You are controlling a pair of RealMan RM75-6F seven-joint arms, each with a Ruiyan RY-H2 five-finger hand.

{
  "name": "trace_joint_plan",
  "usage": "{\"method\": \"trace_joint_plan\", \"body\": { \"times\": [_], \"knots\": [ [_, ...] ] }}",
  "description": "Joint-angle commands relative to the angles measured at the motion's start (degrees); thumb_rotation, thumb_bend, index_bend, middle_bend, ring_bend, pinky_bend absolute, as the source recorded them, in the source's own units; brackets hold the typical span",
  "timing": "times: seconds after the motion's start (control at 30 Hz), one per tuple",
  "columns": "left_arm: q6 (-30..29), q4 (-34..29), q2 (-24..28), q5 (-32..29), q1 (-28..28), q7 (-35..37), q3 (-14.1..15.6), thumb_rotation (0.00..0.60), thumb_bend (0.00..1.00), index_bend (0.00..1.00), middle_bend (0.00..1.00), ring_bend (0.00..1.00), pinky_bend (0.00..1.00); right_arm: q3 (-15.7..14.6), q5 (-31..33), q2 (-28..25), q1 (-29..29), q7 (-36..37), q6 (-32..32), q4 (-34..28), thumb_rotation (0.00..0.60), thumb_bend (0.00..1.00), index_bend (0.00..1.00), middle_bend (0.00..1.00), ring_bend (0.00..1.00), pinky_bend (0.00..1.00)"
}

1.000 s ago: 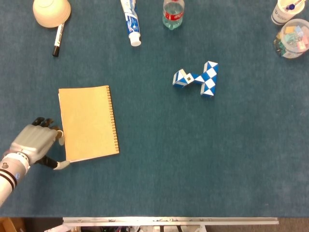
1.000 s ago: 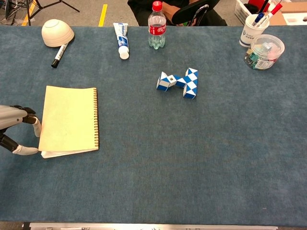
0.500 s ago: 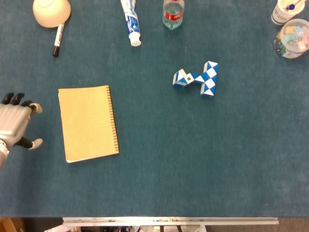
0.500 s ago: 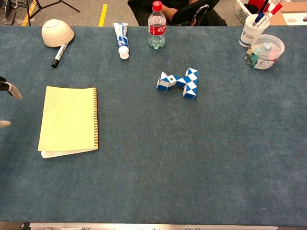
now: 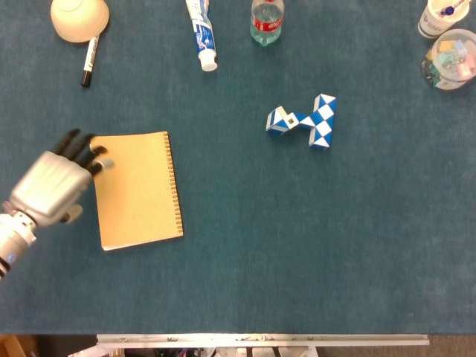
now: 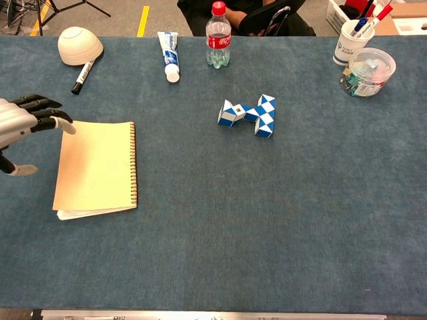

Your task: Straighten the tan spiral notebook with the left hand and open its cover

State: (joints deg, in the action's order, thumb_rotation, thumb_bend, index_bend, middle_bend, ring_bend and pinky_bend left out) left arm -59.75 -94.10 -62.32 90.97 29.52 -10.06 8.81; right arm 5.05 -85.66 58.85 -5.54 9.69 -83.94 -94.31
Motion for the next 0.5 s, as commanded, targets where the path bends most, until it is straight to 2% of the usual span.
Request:
{"method": "trace_joint_plan", "body": {
  "times": [0.03, 0.23, 0.5],
  "knots": [
    [3.2, 1.5, -2.2, 1.4, 0.9, 0.4, 1.0, 0.600, 0.19, 0.20, 0.17, 0.04, 0.01, -0.1, 0.0, -0.1, 0.1, -0.1, -0.1, -0.1, 0.600, 0.40, 0.34, 0.30, 0.21, 0.31],
    [8.8, 1.1, -3.0, -2.0, 2.4, -3.3, 0.5, 0.600, 0.19, 0.20, 0.19, 0.04, 0.01, 0.0, 0.1, -0.4, 0.5, -0.2, -0.7, -0.3, 0.600, 0.40, 0.34, 0.30, 0.21, 0.31],
    [11.9, 0.6, -3.8, -5.7, 2.5, -7.7, 0.3, 0.600, 0.19, 0.20, 0.19, 0.04, 0.01, 0.1, 0.2, -0.3, 0.6, -0.3, -1.0, -0.2, 0.600, 0.39, 0.34, 0.30, 0.21, 0.31]
  ]
}}
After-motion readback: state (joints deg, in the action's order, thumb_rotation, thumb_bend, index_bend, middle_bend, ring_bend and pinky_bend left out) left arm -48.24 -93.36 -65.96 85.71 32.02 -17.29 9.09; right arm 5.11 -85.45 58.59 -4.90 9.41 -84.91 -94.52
